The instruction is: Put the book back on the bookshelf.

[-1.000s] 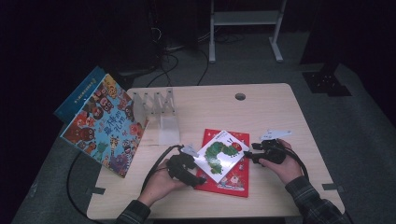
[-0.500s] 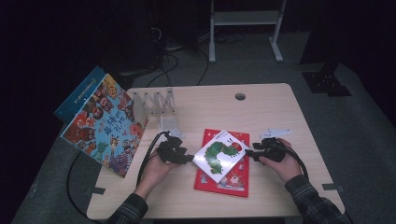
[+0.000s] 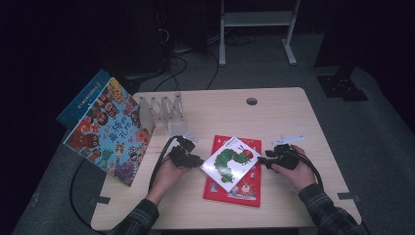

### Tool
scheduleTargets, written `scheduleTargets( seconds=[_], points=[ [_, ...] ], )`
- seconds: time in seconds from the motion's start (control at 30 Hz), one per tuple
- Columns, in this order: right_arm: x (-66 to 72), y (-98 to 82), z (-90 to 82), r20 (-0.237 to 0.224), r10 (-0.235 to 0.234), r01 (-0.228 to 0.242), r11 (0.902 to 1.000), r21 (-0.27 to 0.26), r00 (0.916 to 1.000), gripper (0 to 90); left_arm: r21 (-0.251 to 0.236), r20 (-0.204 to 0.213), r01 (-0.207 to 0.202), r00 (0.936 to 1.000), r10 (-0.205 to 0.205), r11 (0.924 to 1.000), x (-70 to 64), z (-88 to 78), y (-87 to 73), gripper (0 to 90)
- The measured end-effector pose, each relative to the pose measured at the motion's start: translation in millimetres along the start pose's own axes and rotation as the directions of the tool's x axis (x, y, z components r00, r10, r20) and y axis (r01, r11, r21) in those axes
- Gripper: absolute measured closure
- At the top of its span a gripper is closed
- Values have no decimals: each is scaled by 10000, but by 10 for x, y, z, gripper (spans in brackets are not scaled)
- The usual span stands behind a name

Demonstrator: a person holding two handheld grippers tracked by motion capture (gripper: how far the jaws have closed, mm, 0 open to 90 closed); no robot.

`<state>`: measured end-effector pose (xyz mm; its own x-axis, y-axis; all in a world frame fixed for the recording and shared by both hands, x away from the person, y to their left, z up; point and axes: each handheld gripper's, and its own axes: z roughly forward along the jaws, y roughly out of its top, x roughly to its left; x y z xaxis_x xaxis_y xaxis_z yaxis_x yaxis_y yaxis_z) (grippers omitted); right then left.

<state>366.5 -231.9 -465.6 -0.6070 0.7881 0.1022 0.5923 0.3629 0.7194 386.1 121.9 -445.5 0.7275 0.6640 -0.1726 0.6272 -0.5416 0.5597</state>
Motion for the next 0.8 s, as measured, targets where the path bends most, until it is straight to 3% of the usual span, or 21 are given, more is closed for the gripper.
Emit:
scheduleTargets(
  seconds=[0.23,0.4,0.53,0.6,0.67,0.8],
  points=[
    [-5,23,24,-339,-40,39,10000,-44,9994,520,563,689,-380,9970,341,9977,-139,-4,-20,710],
    [35,46,75,-762,-155,153,9999,-28,9970,519,521,1279,-251,9916,182,9983,-171,-39,-66,696],
    [64,75,108,-968,-276,276,9996,-11,9949,511,498,1408,-125,9900,54,9987,-171,-62,-104,652],
    [71,81,122,-1031,-313,310,9995,-46,9942,508,342,1415,-65,9899,16,9994,-163,-82,-117,569],
    [86,87,132,-1143,-384,379,9993,-63,9927,504,262,1279,-170,9917,135,9995,-157,-120,-129,403],
    [125,93,132,-1437,-504,503,9987,-41,9883,507,47,1326,-190,9910,182,9998,-157,-146,-151,291]
  ],
)
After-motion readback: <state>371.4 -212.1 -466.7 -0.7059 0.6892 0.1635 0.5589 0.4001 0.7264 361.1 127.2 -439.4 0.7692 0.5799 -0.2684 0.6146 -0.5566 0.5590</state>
